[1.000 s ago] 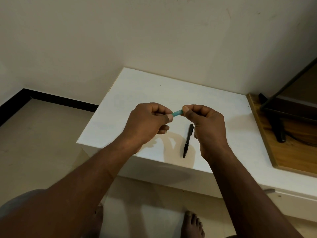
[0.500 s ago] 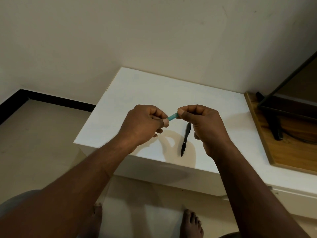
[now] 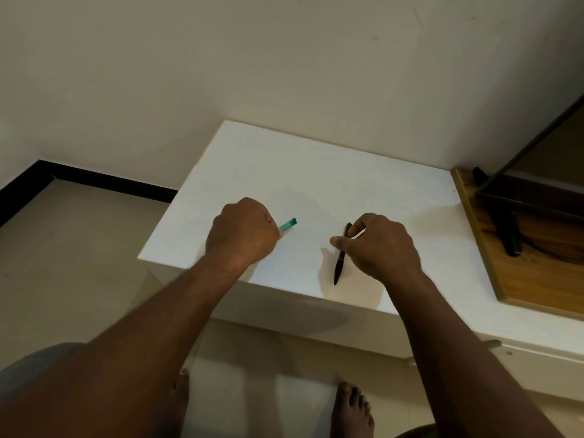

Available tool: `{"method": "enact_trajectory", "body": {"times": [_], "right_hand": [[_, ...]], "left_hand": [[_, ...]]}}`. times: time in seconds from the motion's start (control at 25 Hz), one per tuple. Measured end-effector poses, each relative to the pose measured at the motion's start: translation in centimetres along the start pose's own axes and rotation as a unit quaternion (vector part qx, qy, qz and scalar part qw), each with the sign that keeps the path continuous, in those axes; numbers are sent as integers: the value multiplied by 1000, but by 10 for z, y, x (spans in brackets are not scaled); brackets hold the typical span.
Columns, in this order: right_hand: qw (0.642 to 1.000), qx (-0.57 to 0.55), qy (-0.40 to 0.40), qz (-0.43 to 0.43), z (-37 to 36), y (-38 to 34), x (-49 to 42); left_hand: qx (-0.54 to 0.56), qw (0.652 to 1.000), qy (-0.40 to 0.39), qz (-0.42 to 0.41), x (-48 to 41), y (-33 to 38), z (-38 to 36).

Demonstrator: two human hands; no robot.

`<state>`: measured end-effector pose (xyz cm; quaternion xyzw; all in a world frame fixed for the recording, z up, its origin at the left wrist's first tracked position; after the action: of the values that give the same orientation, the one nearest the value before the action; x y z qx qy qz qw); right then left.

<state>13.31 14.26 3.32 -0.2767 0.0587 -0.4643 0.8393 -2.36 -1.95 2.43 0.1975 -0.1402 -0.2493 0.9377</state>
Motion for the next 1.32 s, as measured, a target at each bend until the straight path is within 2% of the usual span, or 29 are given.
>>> {"method": "enact_trajectory", "body": {"times": [0.32, 0.8, 1.12, 1.32], "right_hand": [[999, 51, 3, 7, -22, -3, 5], [1000, 11, -2, -4, -24, -1, 1], [1000, -1, -9, -8, -23, -4, 3], [1000, -5, -14, -8, -22, -5, 4]], "left_hand": [[-49, 998, 27, 4, 3, -2, -6], [-54, 998, 39, 5, 2, -2, -8], [-190, 977, 88, -37, 10, 7, -9], [-180, 979, 88, -27, 8, 6, -7]]}}
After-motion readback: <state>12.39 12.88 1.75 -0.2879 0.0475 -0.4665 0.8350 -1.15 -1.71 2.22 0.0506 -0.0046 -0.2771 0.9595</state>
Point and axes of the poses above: each hand's wrist, its own x-axis away from the middle knuckle, its own z-axis out of the back of the hand, y = z × x, the point moved 1 cm from there along -x, towards the middle knuckle, and after that the axes turned 8 degrees about -x, right-handed, at the moved point
